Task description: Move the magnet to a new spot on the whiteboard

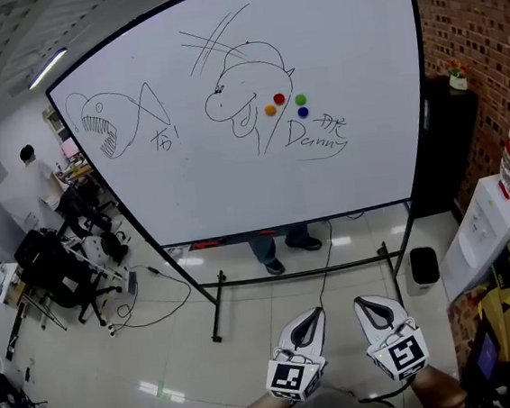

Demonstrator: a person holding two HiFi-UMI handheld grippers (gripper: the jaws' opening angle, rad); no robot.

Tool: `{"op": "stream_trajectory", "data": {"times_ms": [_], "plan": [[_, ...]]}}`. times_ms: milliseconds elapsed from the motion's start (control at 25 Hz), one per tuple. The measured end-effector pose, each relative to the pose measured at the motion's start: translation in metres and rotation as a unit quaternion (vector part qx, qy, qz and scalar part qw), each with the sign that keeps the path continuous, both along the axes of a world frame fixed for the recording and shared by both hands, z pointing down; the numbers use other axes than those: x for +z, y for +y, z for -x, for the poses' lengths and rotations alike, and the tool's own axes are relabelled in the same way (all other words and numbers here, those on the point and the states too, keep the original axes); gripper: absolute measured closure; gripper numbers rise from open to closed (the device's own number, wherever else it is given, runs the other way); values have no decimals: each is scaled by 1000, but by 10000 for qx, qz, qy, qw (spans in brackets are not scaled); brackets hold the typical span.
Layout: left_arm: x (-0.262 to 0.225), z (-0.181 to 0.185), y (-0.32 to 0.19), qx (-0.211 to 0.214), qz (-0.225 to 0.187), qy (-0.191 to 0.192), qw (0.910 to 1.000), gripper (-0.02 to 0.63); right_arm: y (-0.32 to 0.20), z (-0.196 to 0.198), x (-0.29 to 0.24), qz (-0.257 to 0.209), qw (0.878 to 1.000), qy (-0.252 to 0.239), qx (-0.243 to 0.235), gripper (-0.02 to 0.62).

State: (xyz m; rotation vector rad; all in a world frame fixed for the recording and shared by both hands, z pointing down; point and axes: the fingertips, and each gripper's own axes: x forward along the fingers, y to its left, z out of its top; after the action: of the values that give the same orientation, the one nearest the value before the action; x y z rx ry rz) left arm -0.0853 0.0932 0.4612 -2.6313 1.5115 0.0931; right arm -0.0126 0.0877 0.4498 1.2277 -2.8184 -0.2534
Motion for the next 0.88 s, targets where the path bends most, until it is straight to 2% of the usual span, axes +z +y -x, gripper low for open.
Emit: {"op": "stream_trajectory", "data": {"times_ms": [200,440,560,720,880], "plan": [[-5,-2,-19,-26,-73,-11,10000,604,-22,-3,-10,-85,9997,-228,13,587],[1,5,-52,17,-10,65,10000,604,-54,3,-7,-62,9997,-232,68,587],[3,13,-79,72,-36,104,9999,604,-80,13,-3,-43,9997,-226,112,587],[5,28,-125,162,-23,139,9998,604,-122,28,1,-70,9998,81,193,588],[-8,45,-176,294,-162,150,9993,604,-170,46,-7,-97,9994,75,315,586]]}}
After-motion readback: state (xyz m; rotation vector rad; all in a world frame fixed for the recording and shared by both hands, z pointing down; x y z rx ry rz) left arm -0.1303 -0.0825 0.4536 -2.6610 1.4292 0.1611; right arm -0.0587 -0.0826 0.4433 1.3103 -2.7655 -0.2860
